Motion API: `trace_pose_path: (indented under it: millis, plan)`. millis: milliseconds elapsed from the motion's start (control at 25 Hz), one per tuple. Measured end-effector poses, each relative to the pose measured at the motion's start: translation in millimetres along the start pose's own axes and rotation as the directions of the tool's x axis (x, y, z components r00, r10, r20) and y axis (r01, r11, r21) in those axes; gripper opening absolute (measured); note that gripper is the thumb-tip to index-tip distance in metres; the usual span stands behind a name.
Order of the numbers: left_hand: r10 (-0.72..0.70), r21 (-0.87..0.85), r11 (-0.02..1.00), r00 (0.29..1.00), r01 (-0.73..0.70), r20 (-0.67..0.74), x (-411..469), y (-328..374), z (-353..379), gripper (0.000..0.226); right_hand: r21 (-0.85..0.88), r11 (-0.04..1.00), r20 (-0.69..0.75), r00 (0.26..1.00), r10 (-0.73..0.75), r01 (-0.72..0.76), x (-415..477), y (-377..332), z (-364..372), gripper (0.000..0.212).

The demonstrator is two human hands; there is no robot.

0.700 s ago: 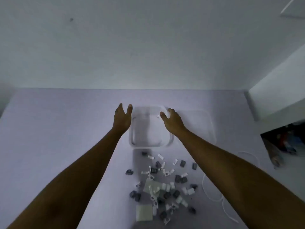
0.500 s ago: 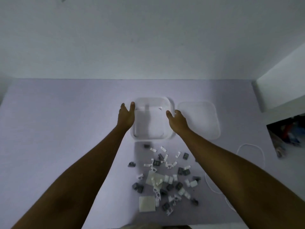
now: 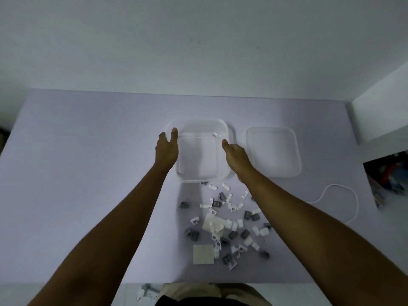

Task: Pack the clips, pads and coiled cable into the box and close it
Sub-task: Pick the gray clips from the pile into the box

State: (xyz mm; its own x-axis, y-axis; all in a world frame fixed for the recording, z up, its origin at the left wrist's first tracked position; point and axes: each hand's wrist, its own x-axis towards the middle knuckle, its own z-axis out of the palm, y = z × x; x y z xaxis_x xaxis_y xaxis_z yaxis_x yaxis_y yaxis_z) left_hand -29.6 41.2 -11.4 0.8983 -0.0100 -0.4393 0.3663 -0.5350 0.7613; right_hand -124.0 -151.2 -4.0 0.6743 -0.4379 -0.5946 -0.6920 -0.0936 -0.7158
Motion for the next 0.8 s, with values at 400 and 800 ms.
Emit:
trace_pose_path:
  millis: [400, 800]
  plan:
    - [-0.081, 0.015, 0.996, 0.989, 0.083, -0.126, -66.0, -96.1, -122.0, 0.075, 0.062, 0.997, 0.171, 0.985, 0.027, -0.039, -95.9, 27.7, 118.2, 0.045]
    - [-0.140, 0.041, 0.989, 0.985, 0.145, -0.104, -98.3, -181.5, -178.5, 0.075, 0.038, 0.997, 0.209, 0.976, 0.053, -0.062, -156.6, 80.1, 196.5, 0.069]
